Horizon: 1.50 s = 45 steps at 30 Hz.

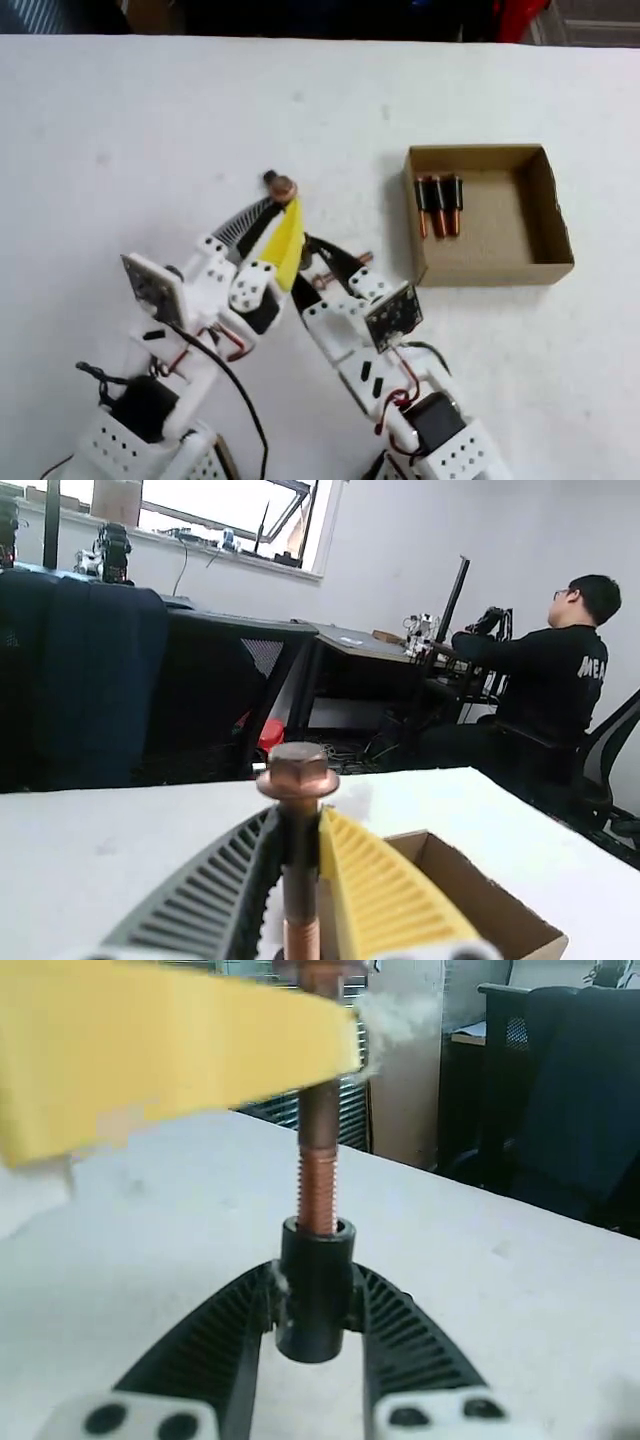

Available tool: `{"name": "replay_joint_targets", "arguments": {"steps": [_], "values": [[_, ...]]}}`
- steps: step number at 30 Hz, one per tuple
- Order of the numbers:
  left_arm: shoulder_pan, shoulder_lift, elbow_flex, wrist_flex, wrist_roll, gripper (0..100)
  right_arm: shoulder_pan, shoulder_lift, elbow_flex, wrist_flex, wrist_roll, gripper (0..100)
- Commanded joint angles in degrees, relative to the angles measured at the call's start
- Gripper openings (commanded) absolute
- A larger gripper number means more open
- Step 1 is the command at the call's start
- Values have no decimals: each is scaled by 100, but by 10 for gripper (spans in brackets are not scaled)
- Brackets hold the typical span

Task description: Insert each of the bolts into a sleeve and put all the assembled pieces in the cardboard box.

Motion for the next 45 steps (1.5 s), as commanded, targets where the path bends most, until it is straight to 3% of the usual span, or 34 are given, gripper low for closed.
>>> {"name": "replay_joint_targets", "arguments": {"steps": [1,20,22,28,38,45], "values": [[48,-127,44,88,53,24,92,-75,35,-180,62,16],[13,-127,668,123,9,29,127,-75,44,-180,273,16],[4,-127,668,132,9,61,127,-75,44,-171,273,16],[4,-127,686,132,18,277,127,-75,44,-145,290,16],[-629,-127,519,132,9,274,127,-75,44,-136,290,16],[-778,-127,-237,141,0,271,136,-66,44,-119,290,16]]}}
